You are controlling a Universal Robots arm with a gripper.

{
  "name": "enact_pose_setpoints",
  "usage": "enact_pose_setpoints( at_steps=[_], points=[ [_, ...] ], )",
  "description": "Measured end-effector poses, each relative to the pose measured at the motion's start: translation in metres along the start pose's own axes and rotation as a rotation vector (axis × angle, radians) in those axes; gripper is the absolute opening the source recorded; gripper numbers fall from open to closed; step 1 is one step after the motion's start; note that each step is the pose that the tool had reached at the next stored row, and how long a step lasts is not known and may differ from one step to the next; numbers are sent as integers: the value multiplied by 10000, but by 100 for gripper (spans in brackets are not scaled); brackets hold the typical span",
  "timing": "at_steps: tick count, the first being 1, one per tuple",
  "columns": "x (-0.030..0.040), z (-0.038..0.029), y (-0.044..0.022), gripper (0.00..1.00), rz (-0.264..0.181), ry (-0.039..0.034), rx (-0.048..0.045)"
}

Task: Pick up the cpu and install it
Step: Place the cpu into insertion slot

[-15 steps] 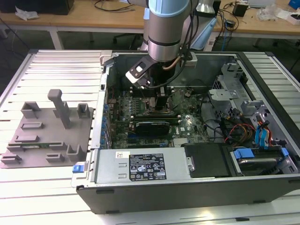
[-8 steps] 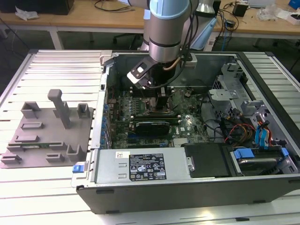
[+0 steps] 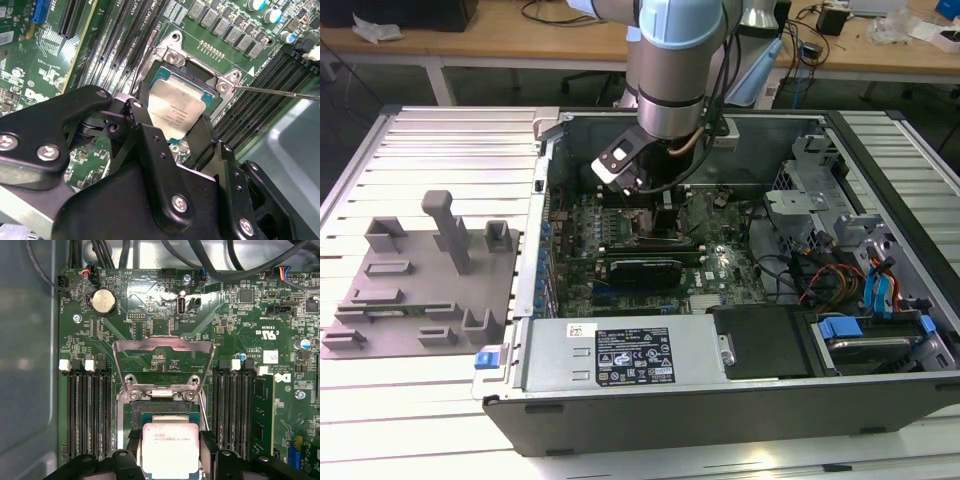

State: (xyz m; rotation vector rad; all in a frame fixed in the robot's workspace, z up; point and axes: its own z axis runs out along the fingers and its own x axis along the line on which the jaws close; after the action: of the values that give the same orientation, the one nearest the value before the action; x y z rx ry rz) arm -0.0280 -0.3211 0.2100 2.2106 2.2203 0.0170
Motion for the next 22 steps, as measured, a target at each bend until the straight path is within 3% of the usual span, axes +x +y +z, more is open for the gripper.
enact_pose_setpoints(
  at_steps=[22],
  points=[
    [38,114,25,55,-1,-1,0]
  ],
)
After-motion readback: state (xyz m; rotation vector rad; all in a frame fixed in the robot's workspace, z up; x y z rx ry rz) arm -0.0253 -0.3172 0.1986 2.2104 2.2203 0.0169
